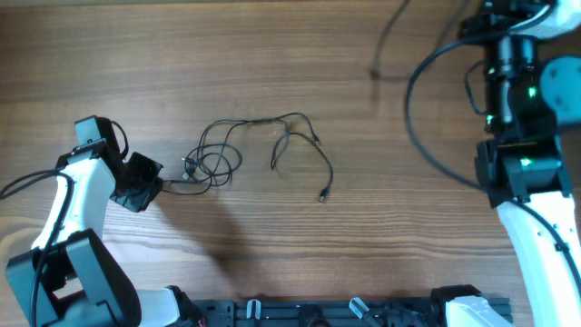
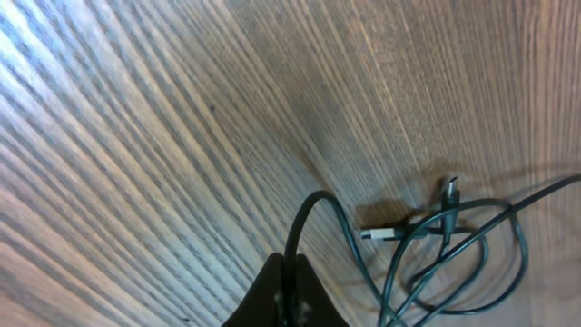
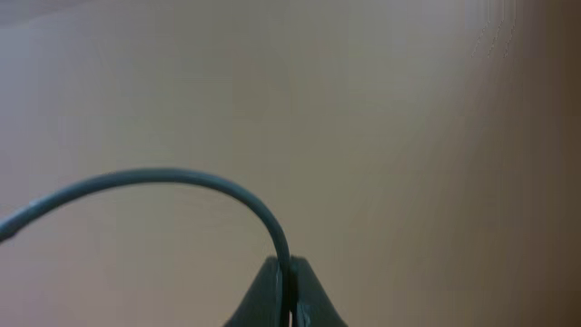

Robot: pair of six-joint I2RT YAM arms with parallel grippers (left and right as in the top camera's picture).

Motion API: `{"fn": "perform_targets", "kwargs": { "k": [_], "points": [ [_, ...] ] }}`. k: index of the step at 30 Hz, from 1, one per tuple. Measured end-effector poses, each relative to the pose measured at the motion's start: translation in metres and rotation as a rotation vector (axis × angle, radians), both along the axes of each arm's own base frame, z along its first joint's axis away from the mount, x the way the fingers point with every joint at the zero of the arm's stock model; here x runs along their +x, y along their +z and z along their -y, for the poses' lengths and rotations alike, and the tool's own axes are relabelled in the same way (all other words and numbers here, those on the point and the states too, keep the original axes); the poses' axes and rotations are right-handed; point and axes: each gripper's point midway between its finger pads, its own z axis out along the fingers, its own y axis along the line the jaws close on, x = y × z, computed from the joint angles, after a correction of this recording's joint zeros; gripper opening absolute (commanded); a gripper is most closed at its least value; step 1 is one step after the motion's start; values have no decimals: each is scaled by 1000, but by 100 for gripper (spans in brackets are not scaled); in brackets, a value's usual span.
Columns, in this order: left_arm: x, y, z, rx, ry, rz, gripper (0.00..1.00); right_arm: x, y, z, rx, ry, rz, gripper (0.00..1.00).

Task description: Untangle cables

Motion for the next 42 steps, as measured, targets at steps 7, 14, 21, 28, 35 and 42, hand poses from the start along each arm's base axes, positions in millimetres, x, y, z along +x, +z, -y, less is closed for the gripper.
{"fn": "perform_targets", "kwargs": {
  "k": [7,14,21,28,35,42],
  "points": [
    [-2,-1,-5,39,-63,-4,4,-6,-92,76,94,-305,-342,4],
    [-2,-1,-6,44,-70,-5,4,-20,-175,101,88,-396,-670,14],
    [-2,-1,-6,48,-69,-3,4,-20,-256,52,136,-111,-979,26],
    [-2,-1,-6,46,-57,-4,4,-20,-349,17,157,117,-1272,100],
    [3,0,-8,53,-53,14,5,-36,-386,10,250,113,-1406,100],
    [8,0,-10,61,-52,35,5,-58,-392,7,449,-8,-1481,100]
  ]
}}
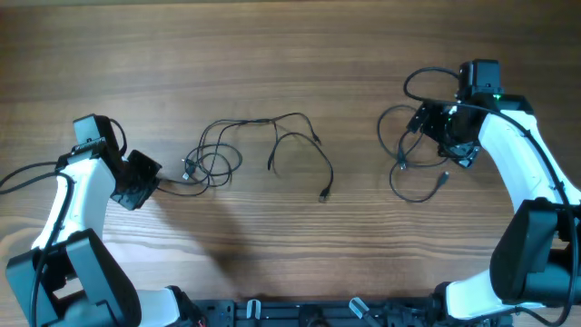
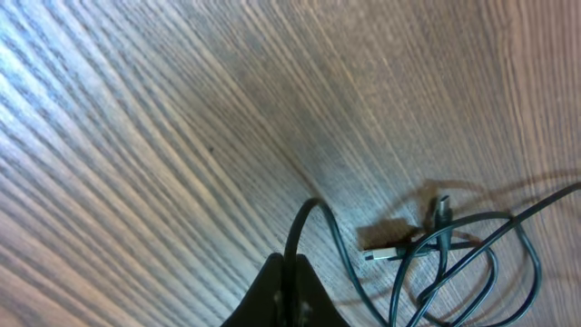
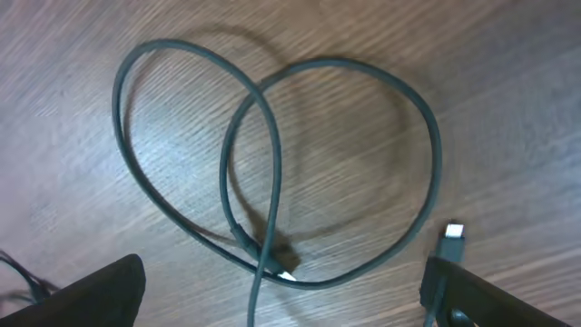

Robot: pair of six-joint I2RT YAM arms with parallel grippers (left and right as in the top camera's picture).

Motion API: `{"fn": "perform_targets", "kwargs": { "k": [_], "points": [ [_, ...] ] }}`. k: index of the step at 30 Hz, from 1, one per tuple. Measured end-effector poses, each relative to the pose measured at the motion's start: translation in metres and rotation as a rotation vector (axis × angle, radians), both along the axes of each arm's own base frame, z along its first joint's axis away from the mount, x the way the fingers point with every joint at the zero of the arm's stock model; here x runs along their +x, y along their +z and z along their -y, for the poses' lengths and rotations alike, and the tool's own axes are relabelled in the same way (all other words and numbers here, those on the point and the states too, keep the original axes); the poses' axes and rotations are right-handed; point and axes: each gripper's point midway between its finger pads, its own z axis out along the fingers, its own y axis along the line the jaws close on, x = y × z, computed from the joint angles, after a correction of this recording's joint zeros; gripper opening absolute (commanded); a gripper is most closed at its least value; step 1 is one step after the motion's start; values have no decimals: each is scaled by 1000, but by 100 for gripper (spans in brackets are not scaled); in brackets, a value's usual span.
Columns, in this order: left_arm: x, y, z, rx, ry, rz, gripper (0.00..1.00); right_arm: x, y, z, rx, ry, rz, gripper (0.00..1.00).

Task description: Untangle cables

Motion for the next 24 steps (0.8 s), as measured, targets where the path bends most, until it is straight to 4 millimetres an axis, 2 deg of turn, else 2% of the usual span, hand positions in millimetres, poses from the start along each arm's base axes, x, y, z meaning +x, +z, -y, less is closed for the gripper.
{"fn": "perform_targets", "kwargs": {
  "k": [4,7,13,24],
  "points": [
    [4,1,-2,6,3,17,6,0,0,-8,7,-28,-5,100],
    [4,1,-2,6,3,17,6,-9,-2,-20,10,-44,-45,100],
    [4,1,-2,6,3,17,6,-13,-5,-37,-42,-104,-67,100],
    [1,0,-1,2,3,6,8,-21,-41,-35,-75,-300,-174,100]
  ]
}}
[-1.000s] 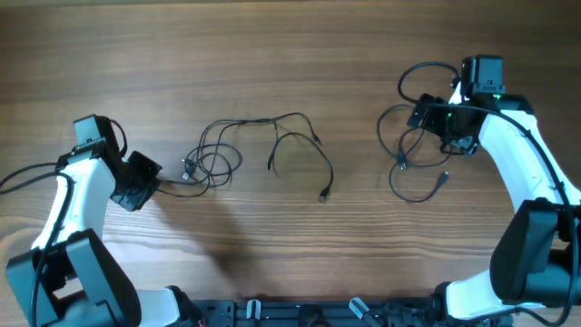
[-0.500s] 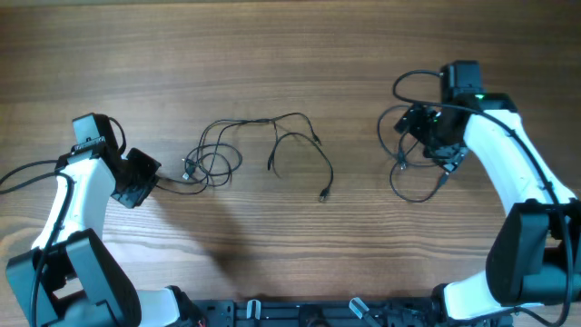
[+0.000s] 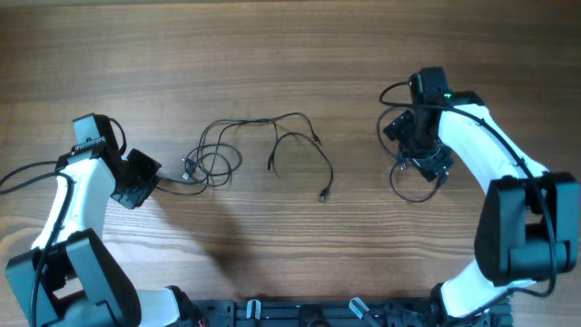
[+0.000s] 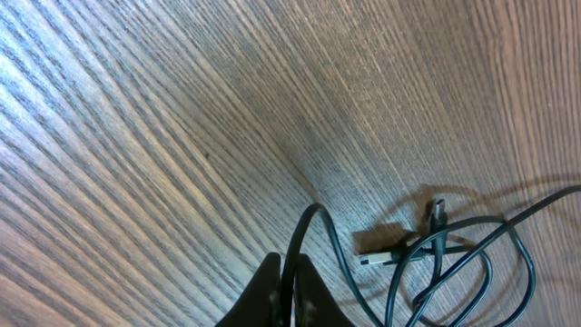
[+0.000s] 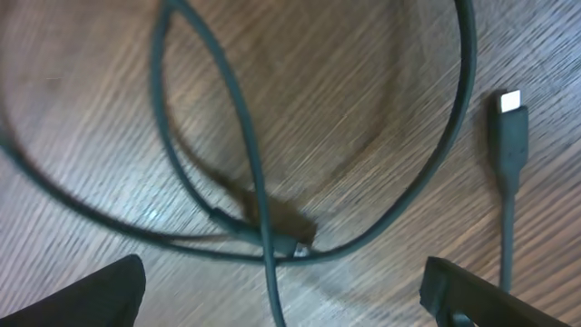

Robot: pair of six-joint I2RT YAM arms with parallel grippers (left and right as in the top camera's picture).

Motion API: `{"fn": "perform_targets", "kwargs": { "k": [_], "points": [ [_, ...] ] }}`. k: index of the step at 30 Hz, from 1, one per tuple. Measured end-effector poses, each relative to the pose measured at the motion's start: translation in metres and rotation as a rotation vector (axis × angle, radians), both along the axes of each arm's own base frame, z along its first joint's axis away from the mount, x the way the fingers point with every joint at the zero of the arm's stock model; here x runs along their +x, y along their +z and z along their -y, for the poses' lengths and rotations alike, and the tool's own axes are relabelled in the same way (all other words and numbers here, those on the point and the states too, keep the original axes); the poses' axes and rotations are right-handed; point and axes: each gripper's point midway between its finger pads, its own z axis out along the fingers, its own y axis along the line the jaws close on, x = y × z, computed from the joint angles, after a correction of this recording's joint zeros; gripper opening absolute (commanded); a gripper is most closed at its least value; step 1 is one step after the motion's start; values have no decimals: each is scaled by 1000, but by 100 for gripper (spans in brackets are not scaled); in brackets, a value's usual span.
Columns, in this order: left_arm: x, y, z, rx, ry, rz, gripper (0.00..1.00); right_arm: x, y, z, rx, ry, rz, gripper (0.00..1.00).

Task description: Untangle cables

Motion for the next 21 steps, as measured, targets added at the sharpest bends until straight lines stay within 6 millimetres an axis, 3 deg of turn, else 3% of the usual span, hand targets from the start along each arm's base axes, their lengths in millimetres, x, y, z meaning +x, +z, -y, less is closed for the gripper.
{"fn": "perform_targets", "kwargs": {
  "k": [6,11,13,15,18,20,21],
  "points": [
    [0,0,0,0,0,-1,9,23,-12,-2,9,-30,67,100],
    [-3,-1,1,-4,0,-14,9,17,-17,-2,6,-33,38,98],
    [-5,-1,1,-5,0,-20,9,16,-20,-2,5,-33,26,93],
    [-6,-1,1,-5,0,-23,10,14,-25,-1,3,-36,10,80],
    [-6,-1,2,-6,0,-25,16,11,-31,1,-11,-37,-12,53],
    [-6,-1,2,-6,2,-26,32,13,-32,3,-24,-46,-5,35],
    [-6,-1,2,-6,3,-26,46,15,-32,4,-32,-45,0,24]
  ]
}}
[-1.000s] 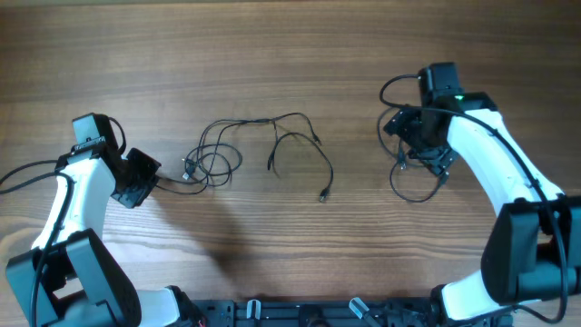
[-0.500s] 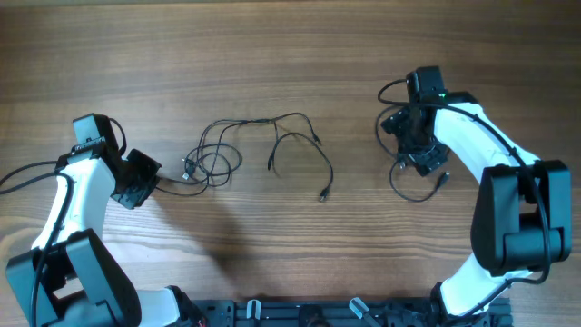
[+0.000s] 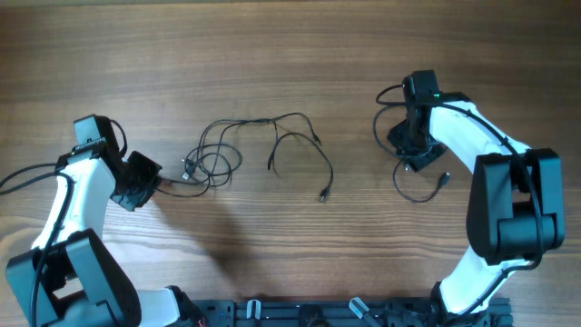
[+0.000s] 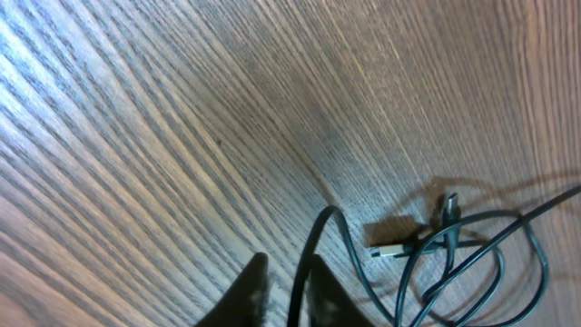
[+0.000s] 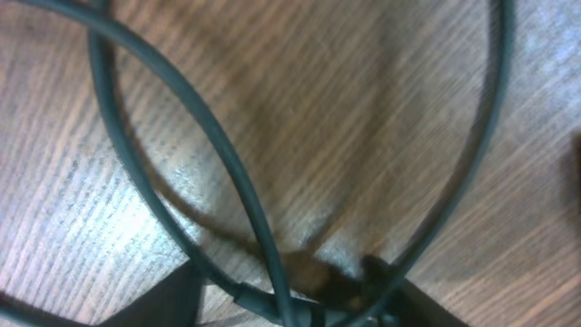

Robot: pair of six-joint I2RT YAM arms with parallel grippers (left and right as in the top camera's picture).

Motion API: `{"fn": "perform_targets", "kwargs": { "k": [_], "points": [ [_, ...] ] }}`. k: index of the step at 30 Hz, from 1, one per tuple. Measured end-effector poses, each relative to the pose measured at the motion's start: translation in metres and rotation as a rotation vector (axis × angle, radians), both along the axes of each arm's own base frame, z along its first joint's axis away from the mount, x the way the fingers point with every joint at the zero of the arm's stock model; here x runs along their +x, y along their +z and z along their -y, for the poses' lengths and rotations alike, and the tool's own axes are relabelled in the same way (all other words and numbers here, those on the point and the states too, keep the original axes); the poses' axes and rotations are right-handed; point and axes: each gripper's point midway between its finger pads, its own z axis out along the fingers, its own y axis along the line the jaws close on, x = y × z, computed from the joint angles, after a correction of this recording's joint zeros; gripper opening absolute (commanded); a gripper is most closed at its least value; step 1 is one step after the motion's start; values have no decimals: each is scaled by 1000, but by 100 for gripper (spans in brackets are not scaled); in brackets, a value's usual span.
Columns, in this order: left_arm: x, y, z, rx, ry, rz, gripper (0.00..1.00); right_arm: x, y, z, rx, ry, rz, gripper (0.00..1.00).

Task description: Untangle cables

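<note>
A tangle of thin dark cables (image 3: 218,154) lies left of the table's middle, with one strand running out to a plug (image 3: 323,194). My left gripper (image 3: 148,182) sits at the tangle's left end. In the left wrist view its fingers (image 4: 252,289) stand slightly apart, and one cable (image 4: 313,238) runs between them, so the left gripper (image 4: 286,298) is open. A thicker dark cable (image 3: 444,179) lies in loops at the right. My right gripper (image 3: 415,148) is low over it. The right gripper (image 5: 290,309) is open and straddles the spot where the cable loops (image 5: 245,209) cross.
The wooden table (image 3: 290,54) carries nothing else. Two USB plugs (image 4: 392,248) of the tangle lie just beyond the left fingers. The arms' bases and a black rail (image 3: 345,313) stand along the front edge.
My left fingers, which were shut on the thin cable, now stand slightly apart around it. My right gripper is lower and nearer the crossing of the thick cable's loops, still open.
At first my right gripper was shut on the thick cable, held high at the far right, while the left was shut on the tangle's end. Later the thick cable lay looped on the table with the right gripper open above it. Now the right gripper straddles the loops and the left has loosened.
</note>
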Motion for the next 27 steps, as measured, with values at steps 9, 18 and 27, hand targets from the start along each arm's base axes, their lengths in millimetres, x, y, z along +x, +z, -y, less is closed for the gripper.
{"fn": "perform_targets", "kwargs": {
  "k": [9,18,27],
  "points": [
    [0,0,0,1,9,-3,100,17,2,3,-35,159,43,4],
    [0,0,0,1,9,-2,100,35,50,41,-66,200,182,4],
    [0,0,0,1,9,-2,100,50,210,172,-350,-27,655,4]
  ]
}}
